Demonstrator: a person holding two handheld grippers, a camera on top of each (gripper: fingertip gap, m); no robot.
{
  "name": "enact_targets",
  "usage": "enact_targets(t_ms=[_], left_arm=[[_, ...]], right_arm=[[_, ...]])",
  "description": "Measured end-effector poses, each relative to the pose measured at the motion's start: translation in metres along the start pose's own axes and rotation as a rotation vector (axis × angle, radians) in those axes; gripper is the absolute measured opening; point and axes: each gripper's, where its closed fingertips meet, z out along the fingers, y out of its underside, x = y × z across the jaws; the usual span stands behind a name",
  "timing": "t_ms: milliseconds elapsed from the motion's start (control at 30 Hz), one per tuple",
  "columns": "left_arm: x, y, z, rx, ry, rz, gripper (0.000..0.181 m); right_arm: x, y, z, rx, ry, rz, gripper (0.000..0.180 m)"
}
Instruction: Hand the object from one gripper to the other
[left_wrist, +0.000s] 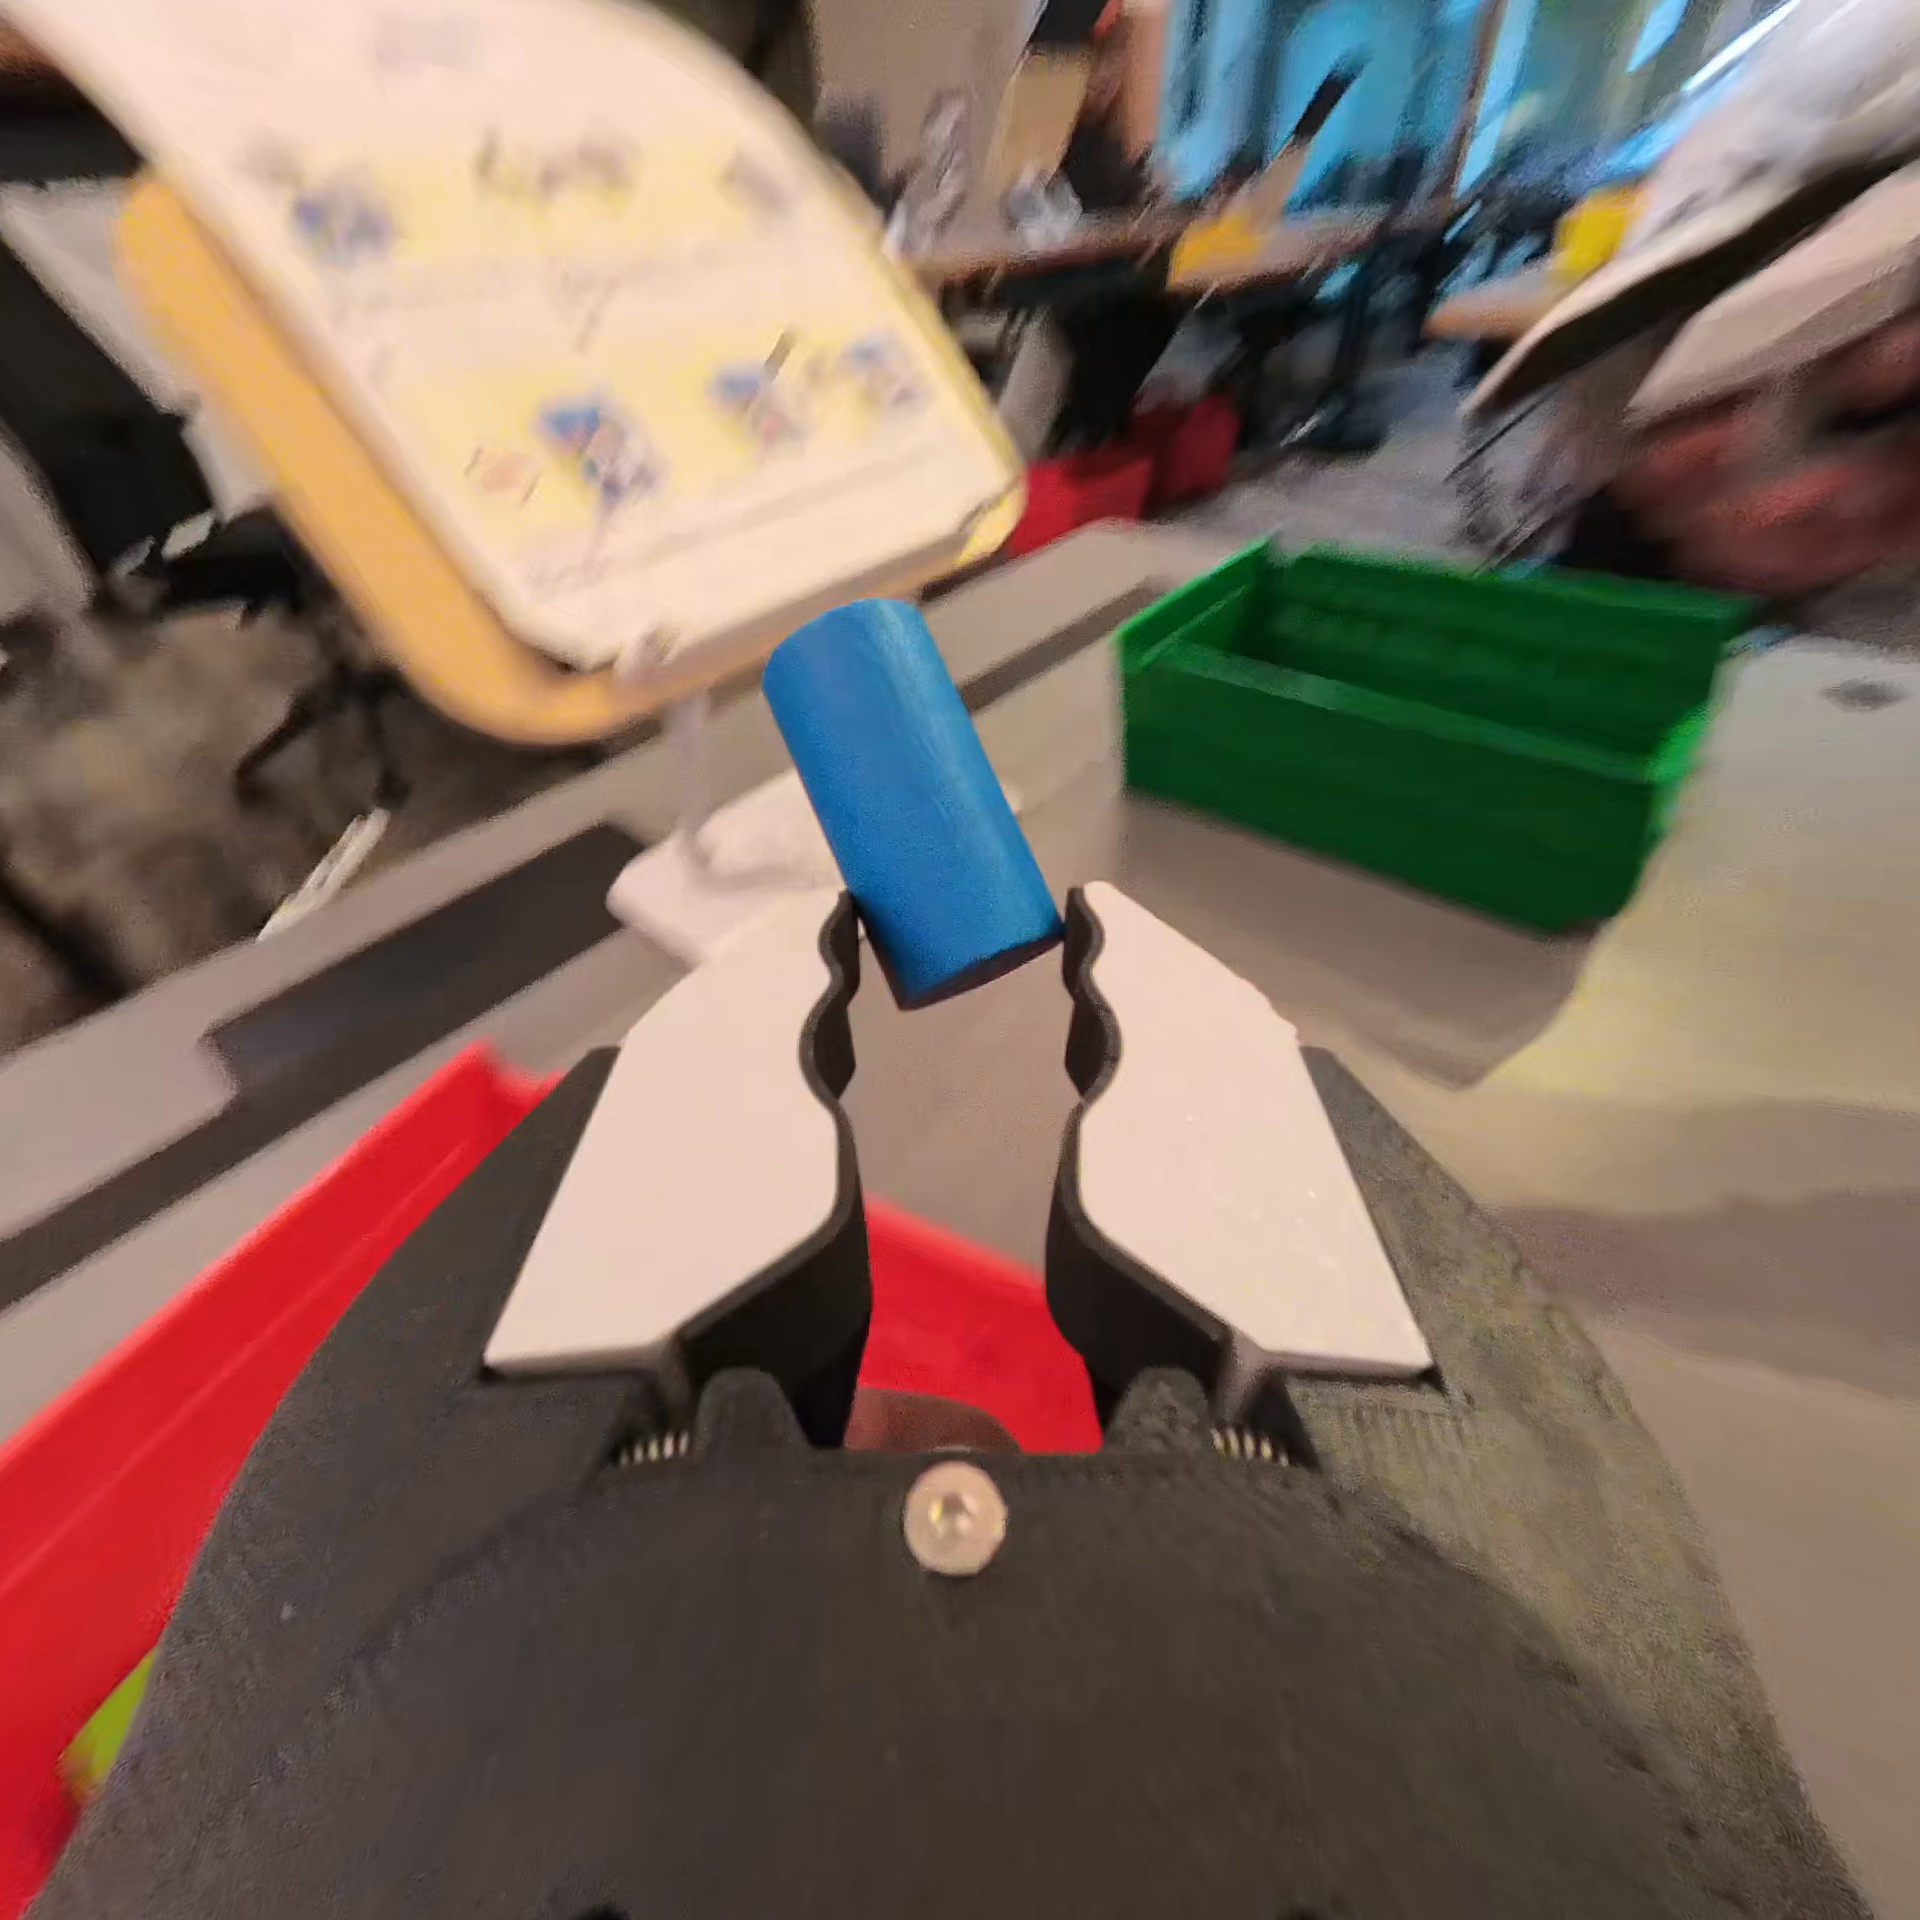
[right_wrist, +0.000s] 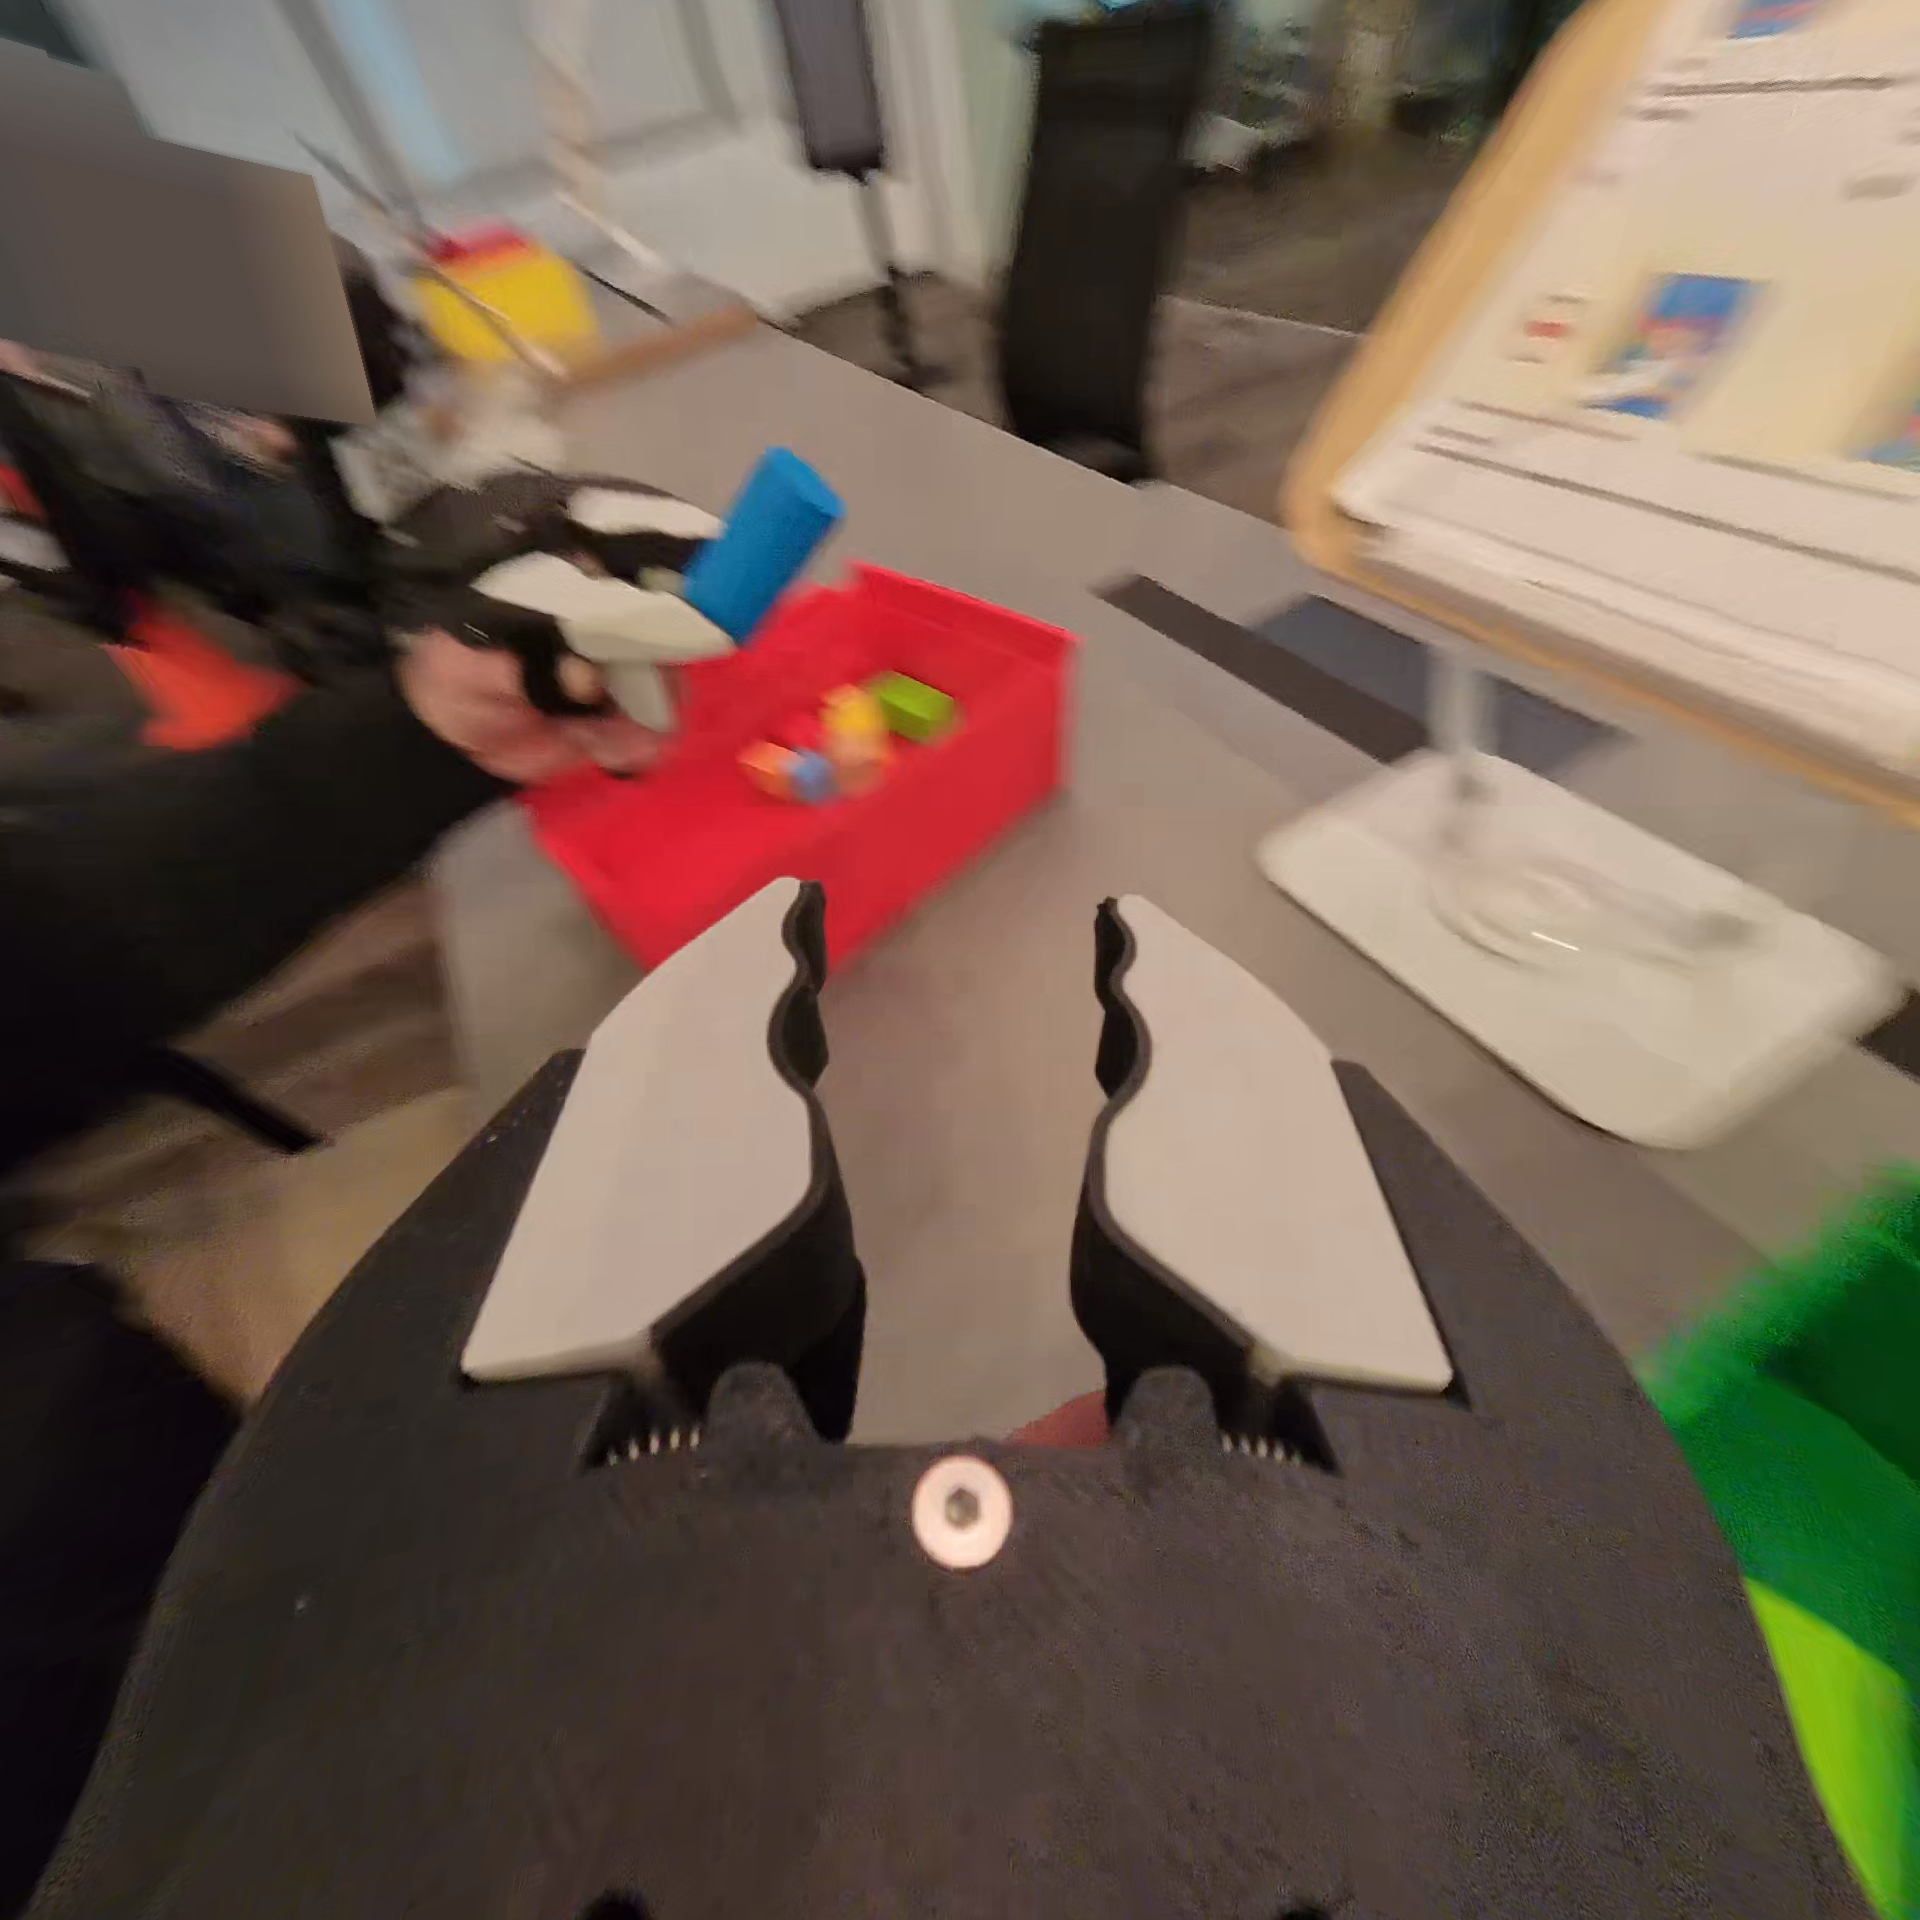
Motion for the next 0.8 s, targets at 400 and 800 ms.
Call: enact_targets(t_ms=[400, 800], left_arm=[[0.165, -0.056, 0.029, 0.176, 0.424, 0.03, 0.037], [0.133, -0.059, 0.029, 0.145, 0.271, 0.045, 0.046]], right_arm=[[-0.094, -0.021, 0.042, 0.34, -0.408, 0.133, 0.036], [0.044, -0.007, -0.03, 0.095, 0.172, -0.071, 0.034]])
